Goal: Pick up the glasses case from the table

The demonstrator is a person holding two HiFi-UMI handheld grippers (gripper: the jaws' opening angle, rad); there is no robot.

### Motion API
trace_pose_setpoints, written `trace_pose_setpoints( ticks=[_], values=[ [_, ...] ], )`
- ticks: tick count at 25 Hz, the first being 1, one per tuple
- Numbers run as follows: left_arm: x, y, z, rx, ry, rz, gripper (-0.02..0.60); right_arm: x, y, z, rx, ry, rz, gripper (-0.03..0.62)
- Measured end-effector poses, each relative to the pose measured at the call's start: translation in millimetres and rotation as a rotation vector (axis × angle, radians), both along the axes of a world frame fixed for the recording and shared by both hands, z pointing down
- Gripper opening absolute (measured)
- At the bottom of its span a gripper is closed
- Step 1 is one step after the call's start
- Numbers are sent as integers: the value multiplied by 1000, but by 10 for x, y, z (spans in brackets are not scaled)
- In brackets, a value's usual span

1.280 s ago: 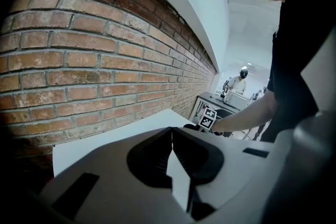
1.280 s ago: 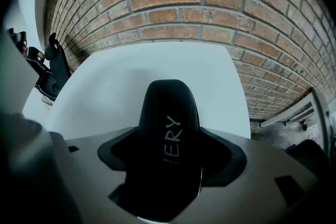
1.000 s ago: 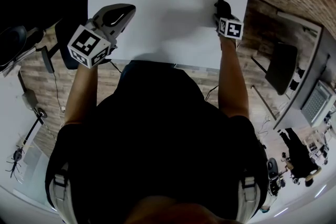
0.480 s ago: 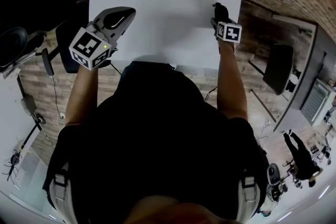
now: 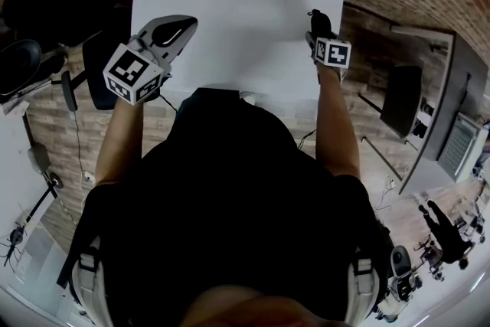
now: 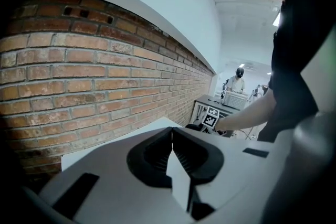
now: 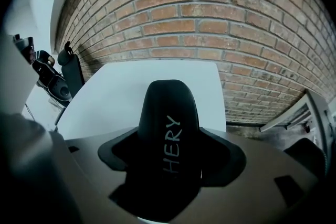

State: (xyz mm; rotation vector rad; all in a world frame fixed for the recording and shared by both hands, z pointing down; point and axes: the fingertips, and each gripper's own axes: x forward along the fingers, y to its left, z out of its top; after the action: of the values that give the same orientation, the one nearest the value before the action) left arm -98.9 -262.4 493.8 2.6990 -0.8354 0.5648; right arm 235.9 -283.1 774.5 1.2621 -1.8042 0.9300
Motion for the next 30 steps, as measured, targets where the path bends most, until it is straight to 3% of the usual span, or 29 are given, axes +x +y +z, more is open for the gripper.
trace_pose_setpoints(
  ticks=[13,30],
  values=[
    [71,502,-276,56,-4,11,11,62,328,-448,69,-24,2,341],
    [172,1068,-562,105,-11,42,11,-27,732,-1457,247,-75,3,339]
  ],
)
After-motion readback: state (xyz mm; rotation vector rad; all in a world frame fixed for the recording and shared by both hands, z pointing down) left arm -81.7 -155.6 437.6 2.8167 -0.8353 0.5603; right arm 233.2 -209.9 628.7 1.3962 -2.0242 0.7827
